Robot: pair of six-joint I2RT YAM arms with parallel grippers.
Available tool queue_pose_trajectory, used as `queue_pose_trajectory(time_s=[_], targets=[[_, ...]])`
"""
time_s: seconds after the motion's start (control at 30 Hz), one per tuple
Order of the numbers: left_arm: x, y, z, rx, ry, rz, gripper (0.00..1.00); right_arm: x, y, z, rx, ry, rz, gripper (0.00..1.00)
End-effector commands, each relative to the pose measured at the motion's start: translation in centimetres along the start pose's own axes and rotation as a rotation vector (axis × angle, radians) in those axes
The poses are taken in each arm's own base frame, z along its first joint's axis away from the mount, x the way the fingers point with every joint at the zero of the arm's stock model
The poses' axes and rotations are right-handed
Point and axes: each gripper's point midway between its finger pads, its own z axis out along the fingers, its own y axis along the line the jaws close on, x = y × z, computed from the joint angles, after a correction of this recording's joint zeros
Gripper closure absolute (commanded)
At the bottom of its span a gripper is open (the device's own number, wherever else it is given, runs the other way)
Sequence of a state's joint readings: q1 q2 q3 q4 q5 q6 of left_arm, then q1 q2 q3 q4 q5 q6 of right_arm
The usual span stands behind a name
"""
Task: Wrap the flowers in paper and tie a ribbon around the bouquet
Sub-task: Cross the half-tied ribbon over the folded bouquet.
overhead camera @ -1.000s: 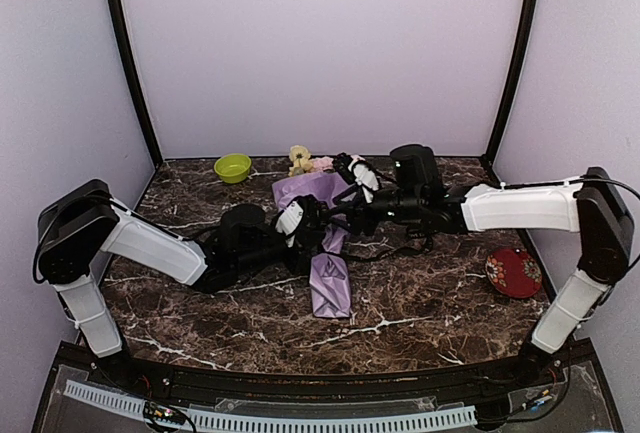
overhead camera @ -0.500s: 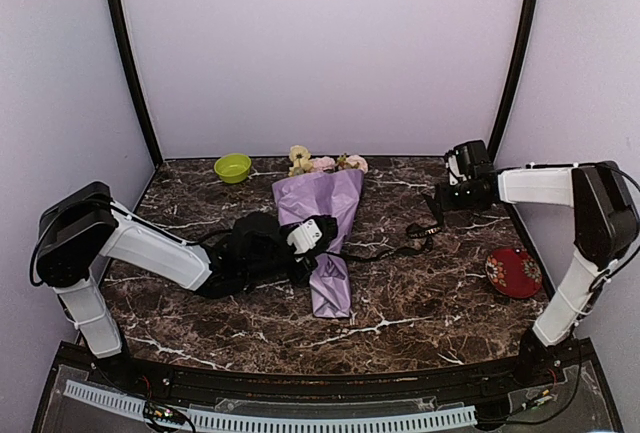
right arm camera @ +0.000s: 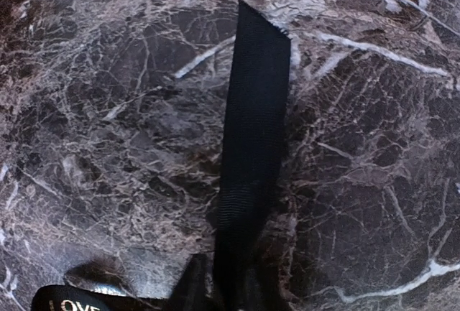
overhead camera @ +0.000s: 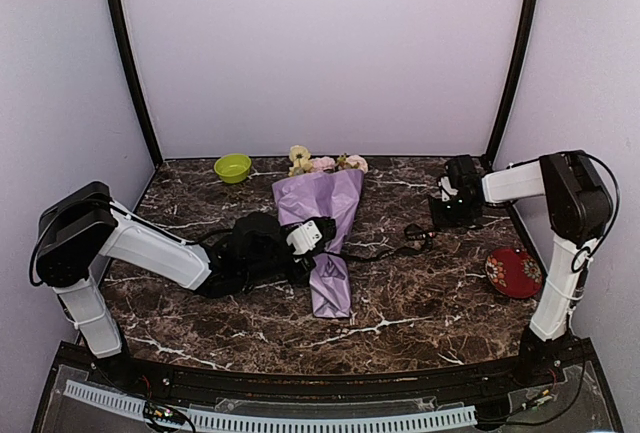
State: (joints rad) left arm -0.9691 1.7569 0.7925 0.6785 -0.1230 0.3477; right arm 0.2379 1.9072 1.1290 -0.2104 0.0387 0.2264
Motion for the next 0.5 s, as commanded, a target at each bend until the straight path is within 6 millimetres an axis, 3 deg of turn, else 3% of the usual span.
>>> queue_pose_trajectory(time_s=[0.0, 0.13, 0.27, 0.4, 0.47], targets=[[-2.0, 0.8, -0.8, -0.027, -0.039, 0.008, 1.00, -0.7, 0.9, 0.0, -0.078, -0.006, 0.013, 1.00], [-2.0, 0.7, -0.9, -0.023, -0.040, 0.011, 1.00, -5.0, 3.0, -3.4, -0.177, -0.106, -0.029, 1.00], [-2.1, 0.8, -1.2, -0.028, -0.047, 0.009, 1.00, -10.6, 7.6, -9.5, -0.320, -0.265, -0.059, 1.00], [-2.1, 0.6, -1.3, -0.022, -0.052, 0.001, 1.00, -13.9, 17.5, -16.8, -0.481, -0.412, -0.228, 1.00], [-1.9, 0.4, -1.4, -0.014, -0.051, -0.001, 1.00, -13.8, 25.1, -20.9, -0.597, -0.476, -0.356, 1.00]])
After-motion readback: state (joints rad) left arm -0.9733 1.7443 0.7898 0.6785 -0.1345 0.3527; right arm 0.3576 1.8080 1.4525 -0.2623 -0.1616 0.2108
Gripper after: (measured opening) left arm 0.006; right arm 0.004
